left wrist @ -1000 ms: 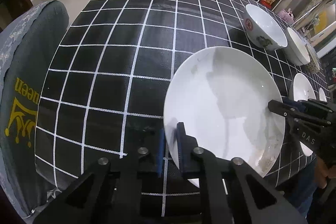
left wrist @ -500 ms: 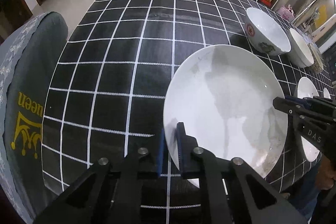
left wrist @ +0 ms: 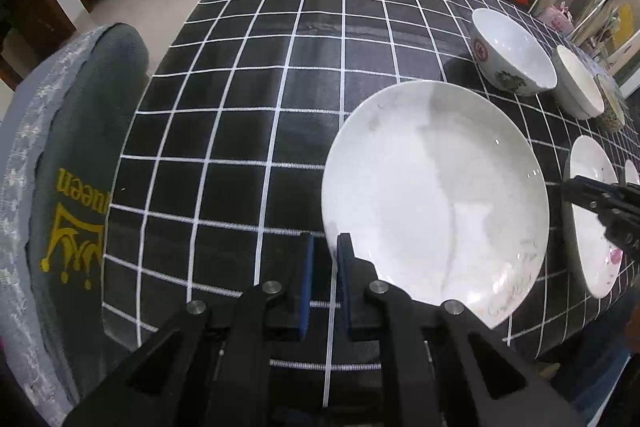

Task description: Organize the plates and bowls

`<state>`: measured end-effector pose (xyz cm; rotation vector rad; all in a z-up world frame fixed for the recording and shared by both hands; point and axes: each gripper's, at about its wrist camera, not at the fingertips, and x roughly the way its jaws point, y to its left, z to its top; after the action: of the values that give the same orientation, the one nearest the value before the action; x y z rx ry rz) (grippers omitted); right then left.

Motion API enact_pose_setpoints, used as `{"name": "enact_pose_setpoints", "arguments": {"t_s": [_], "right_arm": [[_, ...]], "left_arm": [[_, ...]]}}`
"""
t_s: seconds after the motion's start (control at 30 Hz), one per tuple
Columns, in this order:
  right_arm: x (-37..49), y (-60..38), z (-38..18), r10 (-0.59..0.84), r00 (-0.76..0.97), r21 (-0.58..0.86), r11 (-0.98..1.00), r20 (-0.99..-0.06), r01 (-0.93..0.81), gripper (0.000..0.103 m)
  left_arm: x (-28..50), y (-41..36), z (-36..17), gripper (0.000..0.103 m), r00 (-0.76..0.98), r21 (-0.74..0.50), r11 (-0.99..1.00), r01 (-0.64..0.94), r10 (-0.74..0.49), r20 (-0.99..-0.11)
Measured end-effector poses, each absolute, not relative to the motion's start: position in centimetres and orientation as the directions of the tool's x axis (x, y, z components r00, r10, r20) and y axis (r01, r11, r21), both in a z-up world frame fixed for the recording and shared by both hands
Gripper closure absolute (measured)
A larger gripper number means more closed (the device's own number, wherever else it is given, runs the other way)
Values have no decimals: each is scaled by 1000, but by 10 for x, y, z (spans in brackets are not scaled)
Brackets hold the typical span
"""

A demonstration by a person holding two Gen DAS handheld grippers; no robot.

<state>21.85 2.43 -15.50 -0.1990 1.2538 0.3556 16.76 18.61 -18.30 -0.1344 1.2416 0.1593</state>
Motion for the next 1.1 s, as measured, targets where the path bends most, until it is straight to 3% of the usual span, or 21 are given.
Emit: {"name": "enact_pose_setpoints", "arguments": {"t_s": [0.77,1.1], "right_arm": [[182,-110,-129,106,307,44,978,-946,-204,85],[194,-153,-135,122,311,80,986,-943,-145,85]], "left_arm": [[174,24,-153,93,318,-120,989,82,-140,-938],[200,-5,-157,93,304,-156,982,106,-181,-935]]}}
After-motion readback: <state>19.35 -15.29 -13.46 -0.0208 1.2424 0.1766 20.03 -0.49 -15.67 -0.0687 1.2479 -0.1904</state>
